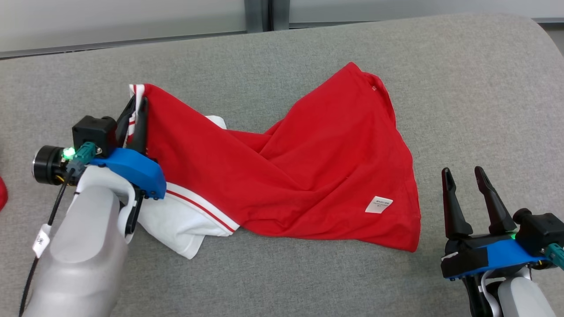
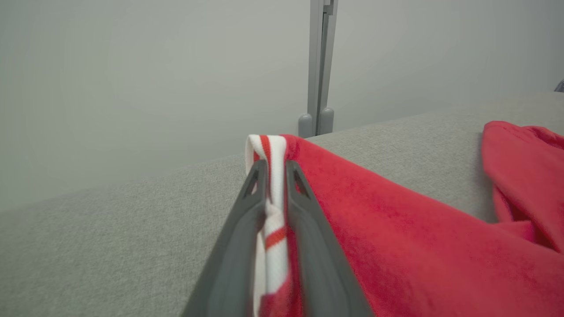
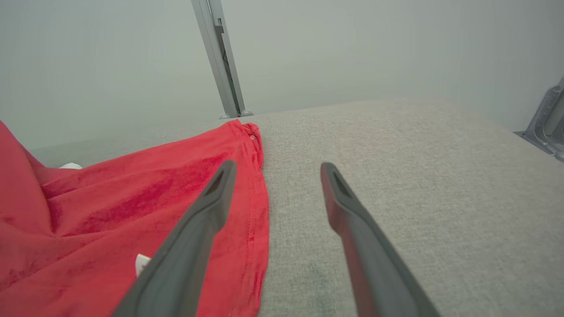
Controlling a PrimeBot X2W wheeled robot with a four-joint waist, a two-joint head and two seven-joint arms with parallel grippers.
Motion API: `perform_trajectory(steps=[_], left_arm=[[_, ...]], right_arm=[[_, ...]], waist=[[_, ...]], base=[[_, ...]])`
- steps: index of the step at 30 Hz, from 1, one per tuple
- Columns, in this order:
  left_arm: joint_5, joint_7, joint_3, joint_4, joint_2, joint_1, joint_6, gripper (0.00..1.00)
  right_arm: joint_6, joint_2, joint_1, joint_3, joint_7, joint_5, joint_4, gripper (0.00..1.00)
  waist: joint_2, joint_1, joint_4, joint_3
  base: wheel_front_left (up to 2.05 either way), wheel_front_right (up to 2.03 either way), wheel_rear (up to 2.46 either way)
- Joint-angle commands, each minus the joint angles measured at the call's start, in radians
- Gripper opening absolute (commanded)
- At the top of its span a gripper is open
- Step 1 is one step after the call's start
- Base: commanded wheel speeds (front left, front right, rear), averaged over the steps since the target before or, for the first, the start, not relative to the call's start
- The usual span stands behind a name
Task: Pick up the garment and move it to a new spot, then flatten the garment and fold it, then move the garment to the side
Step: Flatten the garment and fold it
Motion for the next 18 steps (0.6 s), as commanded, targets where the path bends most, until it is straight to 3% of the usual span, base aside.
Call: perform_trajectory(steps=[1, 3, 13, 18], left_arm=[[0.01, -0.01, -0.001, 0.021, -0.009, -0.016, -0.004, 1.0], [0.024, -0.016, -0.006, 0.03, -0.018, -0.013, -0.002, 1.0], [0.064, -0.017, 0.067, -0.277, -0.035, 0.26, 0.017, 1.0], [0.073, -0.017, 0.064, -0.316, -0.037, 0.383, 0.012, 1.0]], right_arm=[[0.0, 0.001, -0.009, -0.001, -0.005, -0.002, 0.006, 1.0], [0.0, 0.003, -0.006, -0.003, -0.005, -0.001, 0.01, 1.0], [0.0, 0.02, 0.053, -0.02, -0.005, -0.002, 0.009, 1.0], [0.0, 0.024, 0.063, -0.023, -0.005, -0.005, 0.009, 1.0]], waist=[[-0.0002, -0.0002, 0.004, -0.005], [-0.0002, -0.0002, 0.011, -0.016], [-0.0002, -0.0002, 0.061, -0.066], [-0.0002, -0.0002, 0.076, -0.078]], base=[[0.0, 0.0, 0.0], [0.0, 0.0, 0.0], [0.0, 0.0, 0.0], [0.0, 0.0, 0.0]])
